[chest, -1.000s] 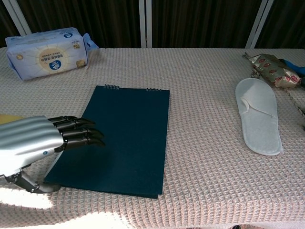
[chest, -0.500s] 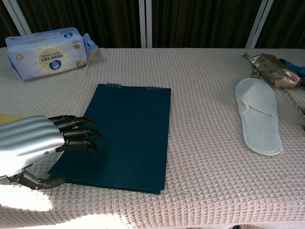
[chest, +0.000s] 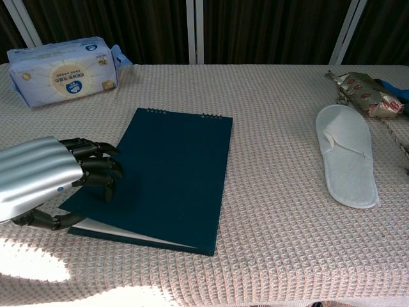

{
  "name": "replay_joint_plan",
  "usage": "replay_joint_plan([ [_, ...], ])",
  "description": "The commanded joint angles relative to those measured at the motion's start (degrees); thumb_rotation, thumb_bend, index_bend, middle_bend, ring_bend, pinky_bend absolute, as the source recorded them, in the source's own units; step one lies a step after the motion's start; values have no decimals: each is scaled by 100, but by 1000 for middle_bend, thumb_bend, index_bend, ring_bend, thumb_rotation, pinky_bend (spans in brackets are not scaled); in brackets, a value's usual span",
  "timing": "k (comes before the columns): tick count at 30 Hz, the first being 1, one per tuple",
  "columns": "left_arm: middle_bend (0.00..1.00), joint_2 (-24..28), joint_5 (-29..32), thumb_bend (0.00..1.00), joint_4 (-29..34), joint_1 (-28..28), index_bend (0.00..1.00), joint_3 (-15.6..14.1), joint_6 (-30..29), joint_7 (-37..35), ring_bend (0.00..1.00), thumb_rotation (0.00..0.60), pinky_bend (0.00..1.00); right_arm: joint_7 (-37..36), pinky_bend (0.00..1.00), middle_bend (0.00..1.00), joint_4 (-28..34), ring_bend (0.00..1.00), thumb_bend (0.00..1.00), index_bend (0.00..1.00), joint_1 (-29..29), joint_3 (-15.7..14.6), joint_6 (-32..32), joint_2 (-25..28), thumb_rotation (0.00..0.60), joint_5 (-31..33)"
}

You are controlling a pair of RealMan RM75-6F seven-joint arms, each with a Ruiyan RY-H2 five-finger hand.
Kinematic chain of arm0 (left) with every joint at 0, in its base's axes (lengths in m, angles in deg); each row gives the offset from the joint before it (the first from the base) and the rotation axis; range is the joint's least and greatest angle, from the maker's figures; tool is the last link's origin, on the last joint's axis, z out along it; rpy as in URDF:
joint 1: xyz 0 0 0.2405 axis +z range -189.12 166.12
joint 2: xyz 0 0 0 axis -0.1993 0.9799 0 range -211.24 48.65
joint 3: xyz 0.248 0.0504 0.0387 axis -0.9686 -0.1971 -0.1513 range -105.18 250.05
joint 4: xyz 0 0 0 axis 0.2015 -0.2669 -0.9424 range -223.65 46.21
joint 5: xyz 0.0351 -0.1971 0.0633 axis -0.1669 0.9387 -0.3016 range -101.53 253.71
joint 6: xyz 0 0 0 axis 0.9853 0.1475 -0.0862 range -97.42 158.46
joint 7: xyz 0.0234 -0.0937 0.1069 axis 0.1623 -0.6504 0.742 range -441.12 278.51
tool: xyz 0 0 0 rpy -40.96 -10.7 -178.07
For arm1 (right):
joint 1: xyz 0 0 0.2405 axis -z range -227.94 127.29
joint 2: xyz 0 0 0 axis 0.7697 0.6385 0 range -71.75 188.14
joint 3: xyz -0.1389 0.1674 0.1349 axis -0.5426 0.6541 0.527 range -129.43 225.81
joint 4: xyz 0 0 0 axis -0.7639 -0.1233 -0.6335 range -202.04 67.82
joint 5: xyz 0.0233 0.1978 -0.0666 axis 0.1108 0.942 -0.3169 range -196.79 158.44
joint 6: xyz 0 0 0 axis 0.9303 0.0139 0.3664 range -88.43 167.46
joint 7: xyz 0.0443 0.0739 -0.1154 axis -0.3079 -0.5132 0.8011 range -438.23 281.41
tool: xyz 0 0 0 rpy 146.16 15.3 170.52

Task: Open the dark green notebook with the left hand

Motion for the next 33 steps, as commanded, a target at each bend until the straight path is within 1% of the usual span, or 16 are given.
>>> replay_joint_plan([
  [1,303,-64,14,440,-74,12,516,26,-60,-25,158,600,265,3,0,0,6,0,241,0,-2,2,-6,3,577,7],
  [6,328,-108,80,476,-72,14,594,27,-67,-144,169,600,281,-6,0,0,11,0,241,0,-2,12,4,13,577,10],
  [9,352,-105,74,491,-14,-1,645,13,-117,-356,178,600,298,-29,0,0,-14,0,241,0,4,13,9,11,580,17],
  [13,374,14,94,499,192,-40,680,24,-188,-721,186,600,305,-70,0,0,-44,0,241,0,17,9,19,8,579,21],
  [15,374,146,114,500,381,-99,681,92,-209,-831,186,600,305,-91,0,0,-65,0,242,0,21,10,21,7,577,26],
  [18,374,319,173,503,648,-218,681,294,-196,-742,186,600,306,-124,0,0,-86,0,242,0,21,15,18,10,580,35],
  [21,374,445,398,508,925,-448,682,657,-10,-681,186,600,306,-158,0,0,-103,0,242,0,27,21,29,9,580,40],
  [24,374,467,986,513,1103,-773,682,1180,421,-851,186,600,305,-181,0,0,-114,0,241,0,28,32,31,11,576,57],
  [26,374,430,1504,516,1110,-1052,682,1603,803,-921,186,600,305,-199,0,0,-116,0,241,0,30,43,34,17,577,72],
  [28,374,332,2011,523,958,-1355,684,2012,1160,-928,186,600,305,-218,0,0,-126,0,241,0,30,54,27,20,572,98],
  [31,374,86,2680,530,508,-1819,684,2513,1601,-786,186,600,304,-238,0,0,-151,0,242,0,19,69,-26,23,582,159],
  [33,374,-88,3094,531,191,-2126,684,2774,1881,-688,186,600,303,-251,0,0,-169,0,243,0,4,84,-76,20,578,211],
])
